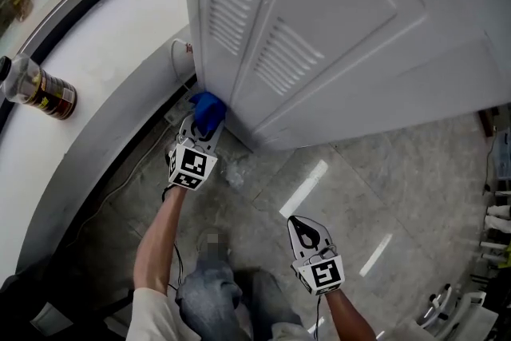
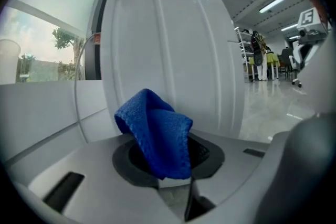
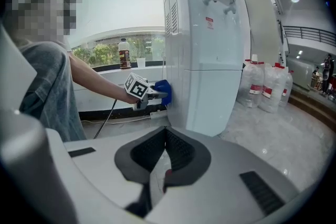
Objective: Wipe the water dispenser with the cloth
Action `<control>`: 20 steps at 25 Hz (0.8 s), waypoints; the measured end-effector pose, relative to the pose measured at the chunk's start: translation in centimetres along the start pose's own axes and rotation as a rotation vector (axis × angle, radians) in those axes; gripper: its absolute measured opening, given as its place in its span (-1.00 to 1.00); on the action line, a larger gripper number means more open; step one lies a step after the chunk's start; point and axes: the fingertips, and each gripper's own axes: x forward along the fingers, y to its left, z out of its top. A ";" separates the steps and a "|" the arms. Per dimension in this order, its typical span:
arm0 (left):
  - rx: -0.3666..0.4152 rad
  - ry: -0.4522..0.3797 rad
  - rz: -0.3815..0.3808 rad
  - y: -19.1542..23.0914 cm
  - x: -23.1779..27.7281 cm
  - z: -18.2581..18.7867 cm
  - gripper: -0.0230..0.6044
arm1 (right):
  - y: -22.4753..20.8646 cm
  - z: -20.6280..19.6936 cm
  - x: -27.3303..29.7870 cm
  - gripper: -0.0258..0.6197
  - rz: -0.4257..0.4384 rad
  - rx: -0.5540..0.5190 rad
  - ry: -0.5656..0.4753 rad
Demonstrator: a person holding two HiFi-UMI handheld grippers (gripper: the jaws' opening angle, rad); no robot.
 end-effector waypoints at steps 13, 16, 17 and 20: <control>0.080 -0.073 -0.280 -17.3 -1.4 4.4 -0.57 | 0.6 -1.7 -4.0 -0.87 -0.011 0.022 -0.047; 0.098 -0.078 -0.318 -19.2 -1.4 5.0 -0.57 | 0.9 -2.0 -4.5 -0.87 -0.009 0.028 -0.051; 0.098 -0.079 -0.320 -19.3 -1.4 5.0 -0.57 | 1.0 -2.1 -4.6 -0.87 -0.009 0.029 -0.053; 0.093 -0.077 -0.312 -18.9 -1.6 4.9 -0.57 | 1.0 -2.2 -4.6 -0.87 -0.008 0.028 -0.054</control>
